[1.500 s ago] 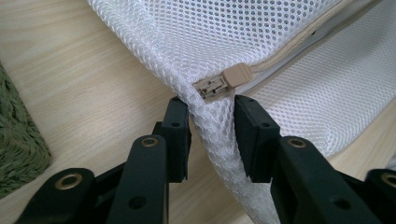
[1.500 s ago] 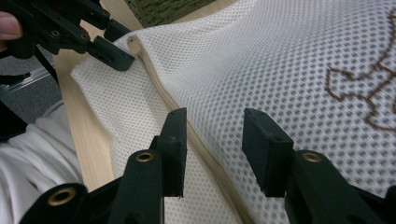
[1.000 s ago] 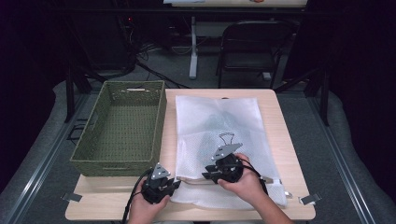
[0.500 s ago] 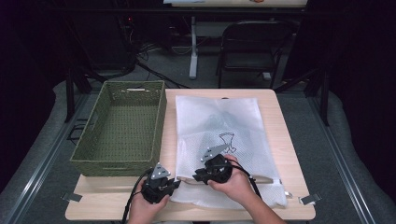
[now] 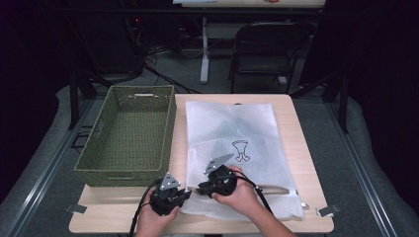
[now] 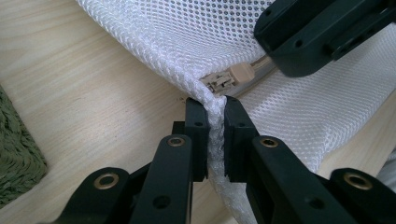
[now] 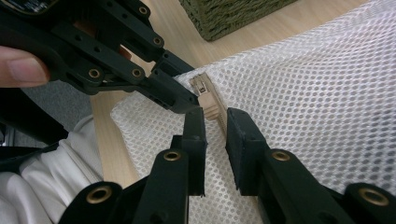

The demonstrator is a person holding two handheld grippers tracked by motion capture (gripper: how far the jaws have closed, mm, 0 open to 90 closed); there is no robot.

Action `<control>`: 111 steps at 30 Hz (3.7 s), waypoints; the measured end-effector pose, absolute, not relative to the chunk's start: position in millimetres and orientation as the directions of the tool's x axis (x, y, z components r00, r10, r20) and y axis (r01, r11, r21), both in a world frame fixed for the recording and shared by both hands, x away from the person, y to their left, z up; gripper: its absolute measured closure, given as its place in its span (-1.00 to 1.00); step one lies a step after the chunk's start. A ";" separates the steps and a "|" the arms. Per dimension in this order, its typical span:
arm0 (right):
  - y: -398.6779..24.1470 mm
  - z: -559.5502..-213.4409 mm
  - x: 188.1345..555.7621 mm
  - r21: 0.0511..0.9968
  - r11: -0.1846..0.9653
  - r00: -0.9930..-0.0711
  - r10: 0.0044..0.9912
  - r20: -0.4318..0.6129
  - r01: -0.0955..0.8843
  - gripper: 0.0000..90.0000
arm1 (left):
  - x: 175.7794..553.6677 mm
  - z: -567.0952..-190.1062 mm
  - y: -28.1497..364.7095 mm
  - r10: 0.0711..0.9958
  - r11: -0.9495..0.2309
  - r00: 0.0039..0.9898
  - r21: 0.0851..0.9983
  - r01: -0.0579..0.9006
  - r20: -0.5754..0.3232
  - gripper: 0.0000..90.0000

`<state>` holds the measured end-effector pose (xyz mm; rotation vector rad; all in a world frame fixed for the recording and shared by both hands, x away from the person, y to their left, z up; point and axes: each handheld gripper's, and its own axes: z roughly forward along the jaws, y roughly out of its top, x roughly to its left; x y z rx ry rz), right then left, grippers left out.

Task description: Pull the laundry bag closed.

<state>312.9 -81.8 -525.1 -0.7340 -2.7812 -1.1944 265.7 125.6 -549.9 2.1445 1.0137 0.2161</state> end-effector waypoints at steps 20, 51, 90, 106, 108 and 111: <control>-72.1 -532.5 317.1 0.669 0.588 -0.884 0.388 0.259 0.454 0.75 | 264.6 -550.9 125.2 0.725 -0.402 0.671 0.696 0.595 -0.155 0.84; -68.6 -535.5 315.7 0.655 0.590 -0.875 0.403 0.268 0.472 0.94 | 266.5 -548.6 134.7 0.724 -0.347 0.648 0.688 0.638 -0.236 0.79; -69.5 -544.9 313.7 0.662 0.542 -0.850 0.415 0.325 0.518 0.80 | 263.9 -547.0 135.3 0.723 -0.333 0.645 0.695 0.637 -0.245 0.89; -72.1 -542.0 315.1 0.674 0.509 -0.836 0.435 0.334 0.534 0.93 | 263.5 -547.5 134.4 0.736 -0.334 0.636 0.693 0.639 -0.232 0.90; -71.2 -542.1 313.9 0.674 0.516 -0.839 0.439 0.323 0.529 0.93 | 262.4 -547.1 133.3 0.740 -0.339 0.634 0.690 0.639 -0.223 0.90; -72.3 -541.7 313.0 0.667 0.522 -0.838 0.441 0.321 0.531 0.94 | 262.0 -546.0 133.4 0.739 -0.344 0.639 0.693 0.633 -0.216 0.90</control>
